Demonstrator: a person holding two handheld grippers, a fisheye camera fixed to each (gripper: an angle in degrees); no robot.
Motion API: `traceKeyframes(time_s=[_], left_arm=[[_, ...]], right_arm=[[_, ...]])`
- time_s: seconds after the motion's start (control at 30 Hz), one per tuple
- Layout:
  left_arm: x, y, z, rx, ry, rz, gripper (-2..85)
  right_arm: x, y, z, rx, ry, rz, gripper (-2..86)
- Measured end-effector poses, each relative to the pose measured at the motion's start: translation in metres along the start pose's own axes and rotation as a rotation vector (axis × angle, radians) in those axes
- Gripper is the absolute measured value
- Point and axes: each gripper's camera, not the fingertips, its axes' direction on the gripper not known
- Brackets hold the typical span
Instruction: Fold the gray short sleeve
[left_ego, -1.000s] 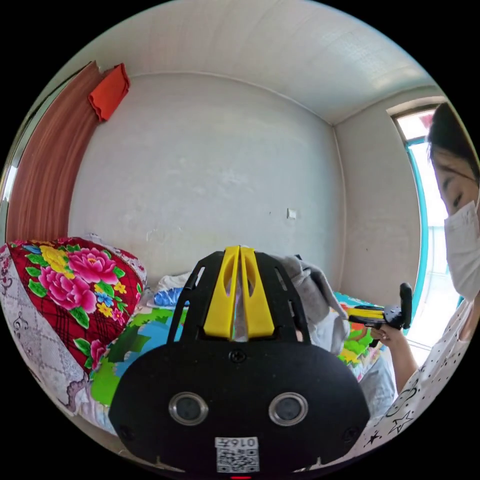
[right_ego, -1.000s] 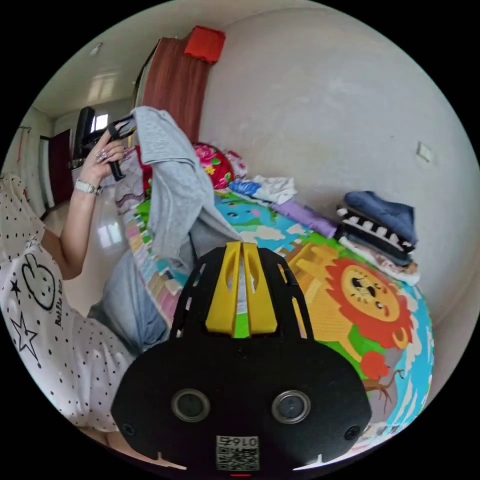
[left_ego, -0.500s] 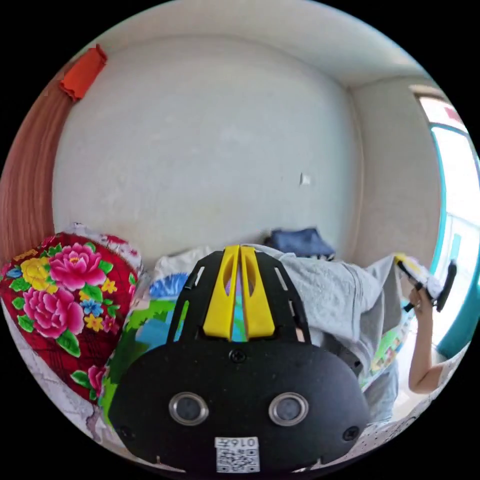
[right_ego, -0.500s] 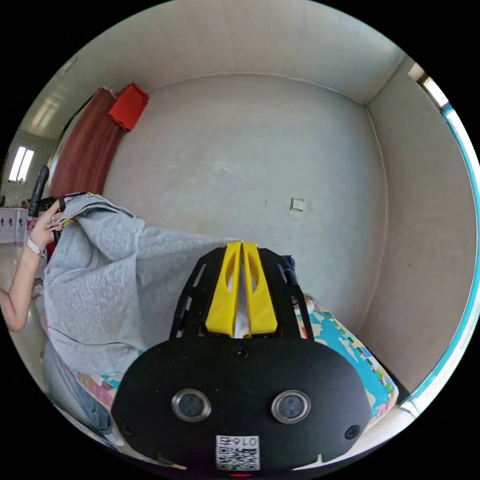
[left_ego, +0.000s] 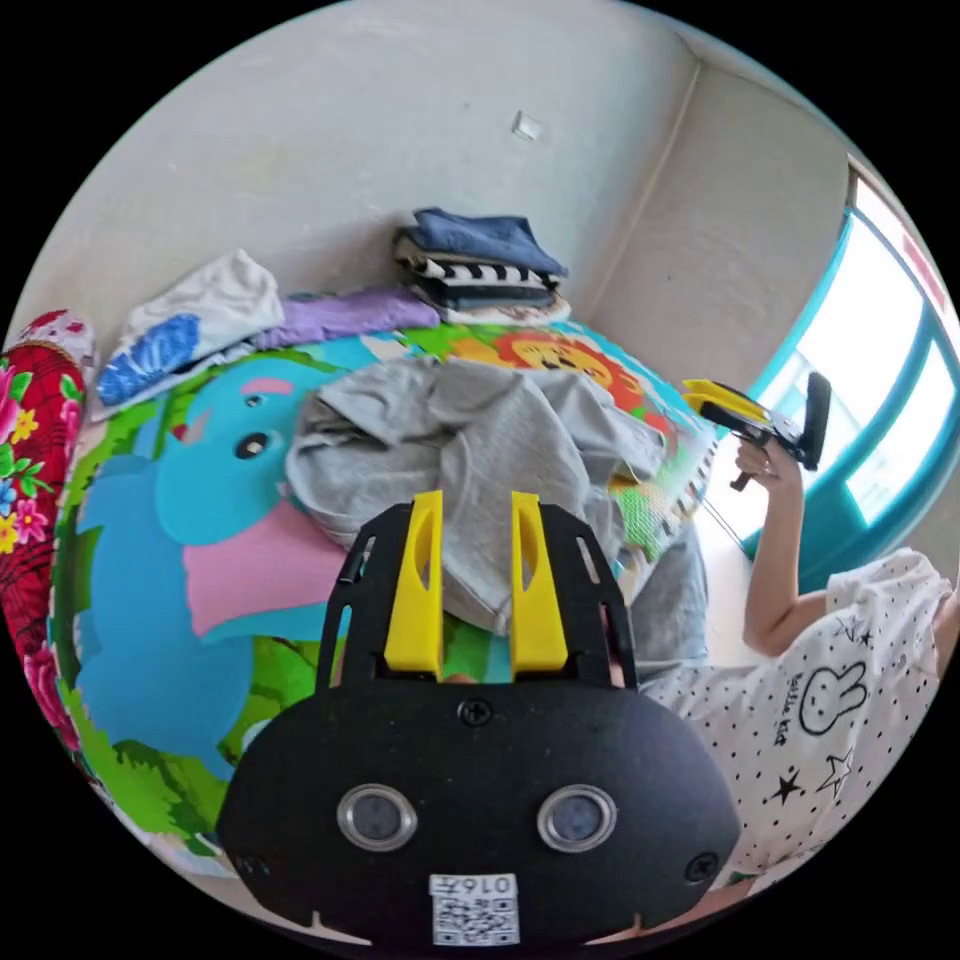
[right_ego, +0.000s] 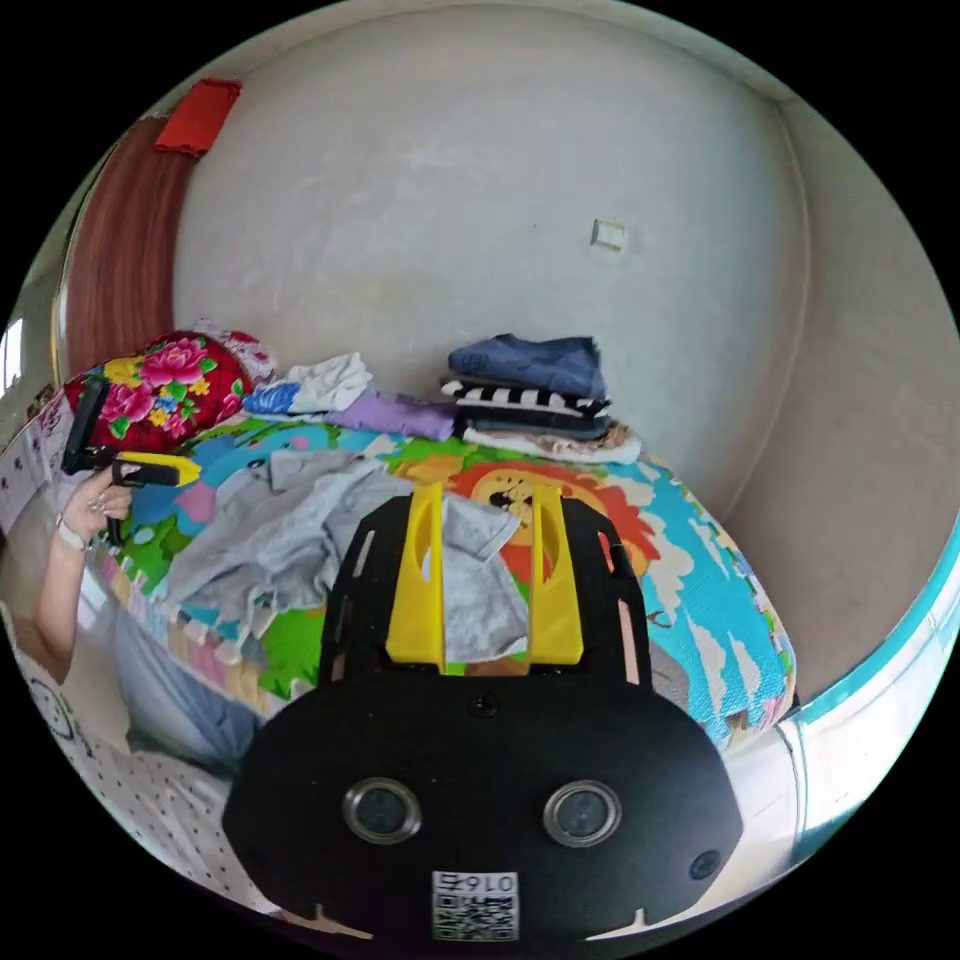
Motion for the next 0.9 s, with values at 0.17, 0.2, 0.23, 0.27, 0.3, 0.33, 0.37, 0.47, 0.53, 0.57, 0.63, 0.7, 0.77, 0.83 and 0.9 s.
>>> traceKeyframes(time_s=[0.17,0.2,0.23,0.27,0.3,0.33,0.37,0.47,0.53,0.57,0.63,0.7,0.77,0.83,0.9], left_arm=[[0.01,0.018,0.078,-0.204,-0.209,0.093,10.4],[0.009,0.02,0.079,-0.185,-0.209,0.098,9.5],[0.005,0.024,0.078,-0.167,-0.198,0.11,6.0],[-0.001,0.028,0.073,-0.144,-0.209,0.099,0.7],[-0.006,0.031,0.069,-0.132,-0.222,0.092,0.4],[-0.015,0.036,0.057,-0.105,-0.244,0.078,-0.3],[-0.026,0.042,0.04,-0.061,-0.259,0.06,-0.6],[-0.063,0.062,-0.004,0.075,-0.155,-0.025,-0.9],[-0.089,0.077,-0.018,0.148,-0.025,-0.086,-0.9],[-0.104,0.087,-0.021,0.174,0.054,-0.105,-0.9],[-0.121,0.104,-0.025,0.223,0.115,-0.132,-0.9],[-0.135,0.122,-0.033,0.286,0.099,-0.163,-0.9],[-0.157,0.147,-0.047,0.316,0.004,-0.228,-0.9],[-0.173,0.167,-0.06,0.316,-0.109,-0.299,-0.9],[-0.178,0.184,-0.072,0.348,-0.086,-0.294,-0.8]], right_arm=[[-0.048,0.011,0.076,-0.26,-0.142,-0.235,12.8],[-0.057,0.012,0.094,-0.3,-0.108,-0.242,12.3],[-0.065,0.012,0.112,-0.337,-0.061,-0.255,11.7],[-0.067,0.012,0.121,-0.352,-0.038,-0.258,11.0],[-0.068,0.009,0.128,-0.319,-0.039,-0.236,9.6],[-0.065,0.006,0.134,-0.321,-0.041,-0.21,5.0],[-0.063,0.004,0.138,-0.335,-0.031,-0.192,2.6],[-0.052,0.0,0.141,-0.334,-0.027,-0.151,1.2],[-0.046,-0.001,0.14,-0.302,-0.081,-0.131,0.6],[-0.046,-0.001,0.14,-0.294,-0.085,-0.123,0.6],[-0.049,0.001,0.144,-0.287,-0.072,-0.132,0.5],[-0.054,0.002,0.149,-0.298,-0.04,-0.159,0.5],[-0.057,0.004,0.151,-0.295,-0.007,-0.177,0.6],[-0.05,0.008,0.148,-0.276,-0.002,-0.151,0.9],[-0.039,0.011,0.141,-0.248,-0.025,-0.102,1.2]])
